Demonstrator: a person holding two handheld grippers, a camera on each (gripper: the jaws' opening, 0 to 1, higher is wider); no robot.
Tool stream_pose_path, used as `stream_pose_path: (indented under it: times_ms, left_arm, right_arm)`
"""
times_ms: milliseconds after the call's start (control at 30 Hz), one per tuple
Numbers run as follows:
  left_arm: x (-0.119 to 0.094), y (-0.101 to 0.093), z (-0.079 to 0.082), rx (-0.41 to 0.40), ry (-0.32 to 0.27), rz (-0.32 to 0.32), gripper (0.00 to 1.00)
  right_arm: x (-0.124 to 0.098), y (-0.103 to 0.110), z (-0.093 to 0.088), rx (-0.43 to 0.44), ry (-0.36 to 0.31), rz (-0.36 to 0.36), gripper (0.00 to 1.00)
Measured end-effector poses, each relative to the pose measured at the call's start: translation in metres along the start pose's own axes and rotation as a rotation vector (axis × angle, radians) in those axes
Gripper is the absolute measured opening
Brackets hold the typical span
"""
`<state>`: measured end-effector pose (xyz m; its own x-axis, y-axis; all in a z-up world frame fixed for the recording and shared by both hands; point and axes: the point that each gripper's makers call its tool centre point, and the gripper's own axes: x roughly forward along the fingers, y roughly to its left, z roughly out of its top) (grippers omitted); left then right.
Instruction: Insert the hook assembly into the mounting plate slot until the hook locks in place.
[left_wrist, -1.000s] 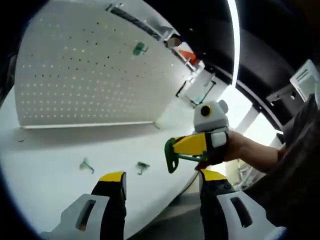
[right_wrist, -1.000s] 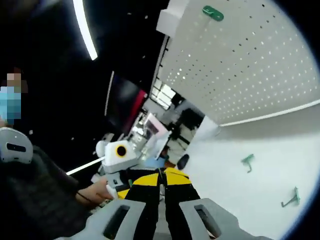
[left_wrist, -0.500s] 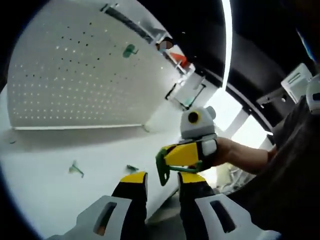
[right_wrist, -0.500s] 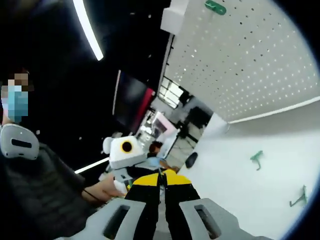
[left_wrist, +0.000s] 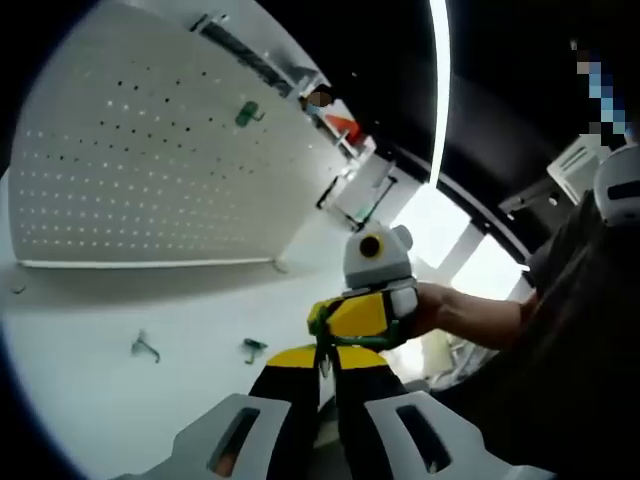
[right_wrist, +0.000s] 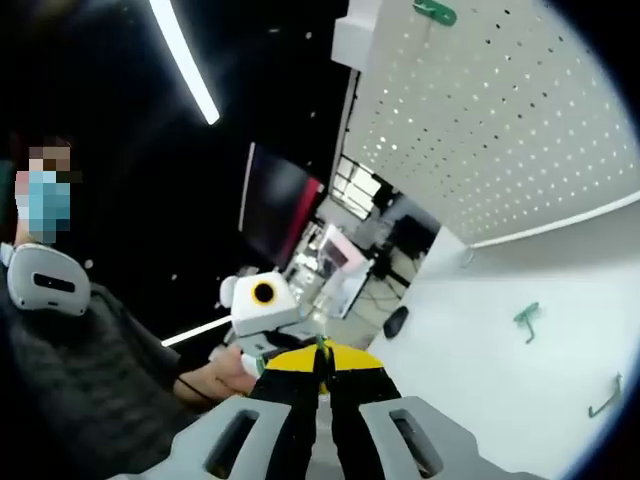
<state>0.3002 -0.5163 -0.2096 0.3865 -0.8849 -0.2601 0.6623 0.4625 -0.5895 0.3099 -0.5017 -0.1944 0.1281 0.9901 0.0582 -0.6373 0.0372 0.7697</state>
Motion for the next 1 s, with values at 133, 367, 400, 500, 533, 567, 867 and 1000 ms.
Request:
stream_pose_path:
  times_ms: [133,367,400,500,533,567,867,1000]
  left_arm:
    - [0.002,0.0,0.002,0.007,0.001,0.0,0.01]
    - [0.007,0.003,0.0,0.045,0.043,0.028,0.01]
    - [0.007,0.005,-0.001,0.052,0.051,0.035,0.01]
    - [0.009,0.008,-0.003,0.06,0.065,0.048,0.01]
    - [0.009,0.009,-0.004,0.062,0.07,0.055,0.01]
    - [0.009,0.01,-0.004,0.062,0.074,0.061,0.01]
    - [0.005,0.024,-0.007,0.111,0.125,0.145,0.01]
    - [0.0,0.03,-0.005,0.097,0.119,0.176,0.01]
  right_arm:
    - [0.0,-0.003,0.003,-0.055,0.003,-0.031,0.02]
    - [-0.001,-0.006,0.001,-0.173,0.044,-0.083,0.02]
    - [-0.001,-0.008,0.0,-0.194,0.055,-0.097,0.02]
    - [-0.001,-0.011,0.0,-0.263,0.088,-0.13,0.03]
    - [-0.001,-0.011,-0.001,-0.292,0.105,-0.146,0.03]
    - [-0.001,-0.011,-0.001,-0.309,0.115,-0.157,0.03]
    - [-0.002,-0.015,0.005,-0.474,0.181,-0.261,0.03]
    - [-0.009,-0.021,0.006,-0.515,0.232,-0.341,0.0]
